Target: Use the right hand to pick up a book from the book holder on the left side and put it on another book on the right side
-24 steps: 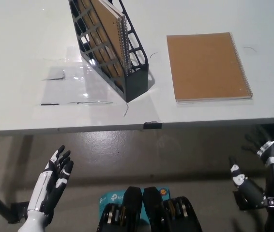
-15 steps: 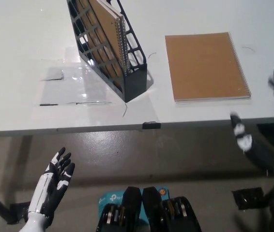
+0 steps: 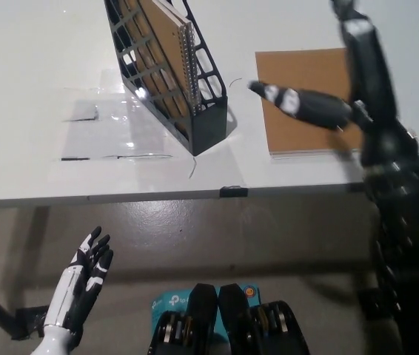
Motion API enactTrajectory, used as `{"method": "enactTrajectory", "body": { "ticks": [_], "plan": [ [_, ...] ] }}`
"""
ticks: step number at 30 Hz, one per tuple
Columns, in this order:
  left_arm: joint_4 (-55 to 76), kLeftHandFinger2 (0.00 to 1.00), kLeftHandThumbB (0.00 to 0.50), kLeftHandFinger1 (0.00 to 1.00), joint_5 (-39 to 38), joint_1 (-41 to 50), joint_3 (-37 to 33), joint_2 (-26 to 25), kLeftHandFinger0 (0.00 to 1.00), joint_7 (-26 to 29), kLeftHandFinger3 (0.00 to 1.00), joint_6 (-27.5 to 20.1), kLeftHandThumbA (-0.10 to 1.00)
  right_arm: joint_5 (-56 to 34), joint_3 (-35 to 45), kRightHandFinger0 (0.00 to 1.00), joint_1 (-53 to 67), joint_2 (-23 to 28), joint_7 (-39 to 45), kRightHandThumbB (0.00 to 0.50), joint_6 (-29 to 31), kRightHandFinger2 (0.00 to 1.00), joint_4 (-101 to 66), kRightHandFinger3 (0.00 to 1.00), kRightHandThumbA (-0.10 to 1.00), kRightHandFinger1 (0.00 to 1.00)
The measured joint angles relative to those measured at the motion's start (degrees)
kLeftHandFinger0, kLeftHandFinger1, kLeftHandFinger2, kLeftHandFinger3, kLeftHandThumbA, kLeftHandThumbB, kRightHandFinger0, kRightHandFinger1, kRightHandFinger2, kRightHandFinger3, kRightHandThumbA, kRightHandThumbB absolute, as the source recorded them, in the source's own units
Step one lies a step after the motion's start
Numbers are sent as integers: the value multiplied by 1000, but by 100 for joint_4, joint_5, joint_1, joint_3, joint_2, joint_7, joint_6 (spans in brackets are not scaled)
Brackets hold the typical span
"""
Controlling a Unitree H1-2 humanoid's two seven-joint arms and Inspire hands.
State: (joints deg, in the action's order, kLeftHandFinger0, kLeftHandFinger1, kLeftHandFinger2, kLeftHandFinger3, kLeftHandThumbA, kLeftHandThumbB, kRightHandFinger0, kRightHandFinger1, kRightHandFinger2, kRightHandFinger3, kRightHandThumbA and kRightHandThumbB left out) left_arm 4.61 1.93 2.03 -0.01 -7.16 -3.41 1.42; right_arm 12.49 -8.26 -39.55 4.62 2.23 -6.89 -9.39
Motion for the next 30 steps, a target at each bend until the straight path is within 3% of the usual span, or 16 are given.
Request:
{"method": "enactTrajectory", "body": {
  "ticks": [9, 16, 18, 22, 30],
  "plan": [
    [1, 1000, 4, 1000, 102, -6, -103, -50, 1000, -47, 1000, -49, 902, -22, -292, 1000, -1429, -188, 490, 416, -1110, 1000, 1534, 1000, 1000, 1000],
    [41, 1000, 0, 1000, 240, -5, -180, -99, 1000, -57, 1000, -64, 929, -14, -324, 1000, -2179, -434, 583, 411, -1425, 1000, 2593, 1000, 1000, 1000],
    [62, 1000, 0, 1000, 268, -3, -207, -105, 1000, -57, 1000, -64, 932, -13, -326, 1000, -2270, -462, 584, 434, -1472, 1000, 2773, 1000, 1000, 1000],
    [62, 1000, 0, 1000, 390, 3, -267, -118, 1000, -52, 1000, -68, 893, -41, -233, 1000, -2388, -556, 584, 451, -1535, 1000, 3087, 1000, 1000, 1000],
    [69, 1000, 0, 1000, 597, 25, -314, -120, 1000, -51, 1000, -73, 773, -161, -50, 1000, -2585, -805, 576, 423, -1586, 1000, 3737, 1000, 1000, 1000]
  ]
}}
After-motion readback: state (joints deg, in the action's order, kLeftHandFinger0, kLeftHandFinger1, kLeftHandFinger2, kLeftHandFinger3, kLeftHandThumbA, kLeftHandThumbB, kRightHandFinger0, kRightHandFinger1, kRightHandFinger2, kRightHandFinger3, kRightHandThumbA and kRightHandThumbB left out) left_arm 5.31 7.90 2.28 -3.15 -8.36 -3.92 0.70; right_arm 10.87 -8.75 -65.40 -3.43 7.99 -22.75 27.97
